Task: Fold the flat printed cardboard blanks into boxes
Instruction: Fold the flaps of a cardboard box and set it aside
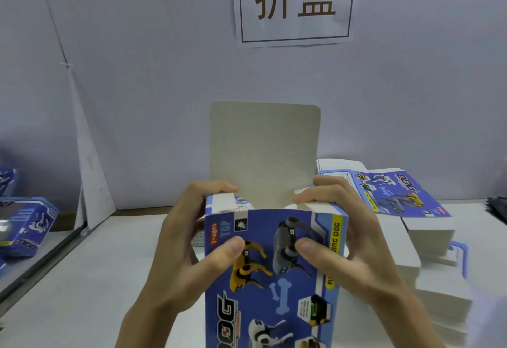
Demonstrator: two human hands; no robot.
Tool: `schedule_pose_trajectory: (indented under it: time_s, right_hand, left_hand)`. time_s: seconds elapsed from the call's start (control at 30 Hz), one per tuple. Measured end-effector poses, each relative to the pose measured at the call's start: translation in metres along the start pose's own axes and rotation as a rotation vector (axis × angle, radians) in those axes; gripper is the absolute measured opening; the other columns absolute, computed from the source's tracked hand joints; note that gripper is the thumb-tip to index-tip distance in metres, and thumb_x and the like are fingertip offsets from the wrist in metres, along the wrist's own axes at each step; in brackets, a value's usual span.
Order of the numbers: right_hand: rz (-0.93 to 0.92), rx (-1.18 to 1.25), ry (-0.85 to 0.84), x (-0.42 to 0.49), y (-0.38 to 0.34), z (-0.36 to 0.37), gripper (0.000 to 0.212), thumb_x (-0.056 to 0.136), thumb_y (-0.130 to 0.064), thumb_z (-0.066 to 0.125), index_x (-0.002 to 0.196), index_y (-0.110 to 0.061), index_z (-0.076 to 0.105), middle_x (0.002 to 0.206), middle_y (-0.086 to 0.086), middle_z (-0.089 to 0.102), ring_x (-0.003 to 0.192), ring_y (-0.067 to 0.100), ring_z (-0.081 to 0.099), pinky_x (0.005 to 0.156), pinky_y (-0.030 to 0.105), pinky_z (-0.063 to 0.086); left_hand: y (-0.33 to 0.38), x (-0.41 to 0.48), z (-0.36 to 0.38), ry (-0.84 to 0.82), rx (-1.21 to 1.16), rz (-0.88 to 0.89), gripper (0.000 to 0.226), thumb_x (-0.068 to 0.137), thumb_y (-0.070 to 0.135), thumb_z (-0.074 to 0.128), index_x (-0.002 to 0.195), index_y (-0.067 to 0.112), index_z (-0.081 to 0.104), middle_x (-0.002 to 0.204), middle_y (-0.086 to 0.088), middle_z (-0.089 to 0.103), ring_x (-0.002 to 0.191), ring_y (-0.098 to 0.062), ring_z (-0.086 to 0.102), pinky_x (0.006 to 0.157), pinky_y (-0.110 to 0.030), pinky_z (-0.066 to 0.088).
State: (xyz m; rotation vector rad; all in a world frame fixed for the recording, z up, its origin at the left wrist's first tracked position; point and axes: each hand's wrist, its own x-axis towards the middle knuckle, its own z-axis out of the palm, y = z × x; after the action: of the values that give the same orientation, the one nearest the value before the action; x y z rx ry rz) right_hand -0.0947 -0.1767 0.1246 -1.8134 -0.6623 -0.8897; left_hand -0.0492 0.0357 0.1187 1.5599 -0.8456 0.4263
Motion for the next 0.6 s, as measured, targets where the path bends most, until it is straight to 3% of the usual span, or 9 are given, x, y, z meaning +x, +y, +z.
schedule_pose_trajectory:
  time_s: [0.07,0.17,0.27,0.4,0.47,0.6]
  right_hand:
    - [0.007,0.013,-0.004,0.0006,-0.0009,-0.0013,0.044,0.073,-0.035,0.066,0.116,-0.030,0.059,0.117,-0.008,0.058,0.117,0.007,0.054,0.082,0.011,0.049]
    - [0.025,-0.013,-0.004,0.0000,-0.0004,-0.0038,0.044,0.073,-0.037,0.065,0.116,-0.032,0.060,0.116,-0.009,0.059,0.115,0.012,0.056,0.083,0.015,0.048]
    - [0.052,-0.002,-0.013,-0.0008,0.0003,-0.0043,0.032,0.072,-0.037,0.066,0.103,-0.029,0.063,0.107,-0.006,0.057,0.106,0.011,0.058,0.072,0.016,0.052]
    - [0.034,-0.015,-0.012,-0.0002,-0.0005,-0.0029,0.037,0.073,-0.037,0.065,0.109,-0.029,0.062,0.112,0.000,0.059,0.110,0.011,0.057,0.077,0.013,0.050]
    - [0.023,-0.012,-0.011,-0.0001,-0.0007,-0.0023,0.040,0.074,-0.035,0.065,0.114,-0.029,0.061,0.115,-0.002,0.059,0.113,0.011,0.057,0.080,0.010,0.048]
    - [0.054,0.007,-0.013,-0.0008,-0.0007,-0.0019,0.030,0.073,-0.037,0.066,0.101,-0.030,0.063,0.105,-0.006,0.057,0.106,0.007,0.057,0.072,0.014,0.052]
  left_hand:
    - [-0.0004,0.0006,0.0001,-0.016,-0.010,-0.047,0.058,0.064,0.068,0.069,0.115,0.044,0.055,0.107,-0.009,0.065,0.095,-0.035,0.068,0.062,-0.035,0.059]
    - [-0.0014,0.0004,0.0025,-0.019,-0.006,-0.045,0.048,0.066,0.053,0.066,0.113,0.045,0.056,0.105,-0.009,0.066,0.093,-0.035,0.069,0.062,-0.035,0.059]
    - [-0.0015,0.0005,0.0036,-0.005,0.027,-0.007,0.037,0.067,0.047,0.064,0.103,0.041,0.058,0.101,-0.007,0.065,0.092,-0.034,0.068,0.059,-0.030,0.057]
    - [-0.0006,0.0007,0.0022,-0.020,-0.011,-0.061,0.057,0.063,0.072,0.069,0.112,0.043,0.056,0.105,-0.009,0.066,0.094,-0.034,0.069,0.060,-0.032,0.058]
    - [0.0000,0.0004,0.0023,-0.036,-0.048,-0.087,0.064,0.063,0.074,0.067,0.118,0.045,0.054,0.107,-0.008,0.066,0.095,-0.035,0.069,0.062,-0.035,0.059]
    - [-0.0001,0.0006,0.0038,-0.022,-0.021,-0.050,0.047,0.065,0.056,0.070,0.108,0.044,0.057,0.103,-0.008,0.065,0.092,-0.037,0.067,0.062,-0.036,0.059]
